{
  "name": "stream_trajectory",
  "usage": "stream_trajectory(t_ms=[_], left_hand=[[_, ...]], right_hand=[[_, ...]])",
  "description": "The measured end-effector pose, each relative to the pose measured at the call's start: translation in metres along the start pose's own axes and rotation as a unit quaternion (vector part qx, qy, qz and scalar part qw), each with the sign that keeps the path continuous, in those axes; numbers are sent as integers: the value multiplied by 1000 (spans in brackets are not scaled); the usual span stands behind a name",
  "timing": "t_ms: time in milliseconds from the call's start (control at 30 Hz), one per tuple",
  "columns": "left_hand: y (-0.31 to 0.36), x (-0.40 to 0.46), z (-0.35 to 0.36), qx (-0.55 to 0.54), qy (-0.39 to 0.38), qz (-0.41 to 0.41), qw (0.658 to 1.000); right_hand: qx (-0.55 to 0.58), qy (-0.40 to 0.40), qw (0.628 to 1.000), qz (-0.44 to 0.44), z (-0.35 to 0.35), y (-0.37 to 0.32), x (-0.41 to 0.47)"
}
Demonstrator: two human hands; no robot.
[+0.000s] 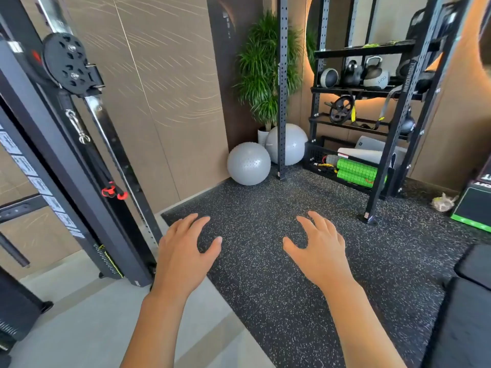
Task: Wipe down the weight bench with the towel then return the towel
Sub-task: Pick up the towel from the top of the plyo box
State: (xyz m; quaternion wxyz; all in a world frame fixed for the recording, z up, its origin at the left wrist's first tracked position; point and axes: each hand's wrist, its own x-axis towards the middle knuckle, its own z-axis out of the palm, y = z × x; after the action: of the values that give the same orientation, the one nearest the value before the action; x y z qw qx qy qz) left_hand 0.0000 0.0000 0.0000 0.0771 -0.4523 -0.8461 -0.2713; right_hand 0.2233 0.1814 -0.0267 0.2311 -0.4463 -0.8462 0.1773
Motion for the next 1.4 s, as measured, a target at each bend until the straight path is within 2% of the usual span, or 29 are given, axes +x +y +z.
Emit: stream_trajectory(t_ms=[200, 500, 867, 1067, 1400], left_hand=[[-14, 58, 41, -17, -19, 38, 999], [-50, 194, 116, -81, -57, 121, 988], [-80, 328, 193, -125, -133, 158, 970], [-64, 358, 222, -147, -151, 171, 963], [31, 415, 269, -159, -155, 230, 947]], right_hand=[[14, -7, 999, 29, 29, 10, 46], [-8, 14, 996, 87, 79, 9, 155], [-34, 28, 987, 156, 123, 2, 264], [-54, 33, 982, 179, 117, 24, 286], [-55, 71, 974, 206, 73, 98, 322]])
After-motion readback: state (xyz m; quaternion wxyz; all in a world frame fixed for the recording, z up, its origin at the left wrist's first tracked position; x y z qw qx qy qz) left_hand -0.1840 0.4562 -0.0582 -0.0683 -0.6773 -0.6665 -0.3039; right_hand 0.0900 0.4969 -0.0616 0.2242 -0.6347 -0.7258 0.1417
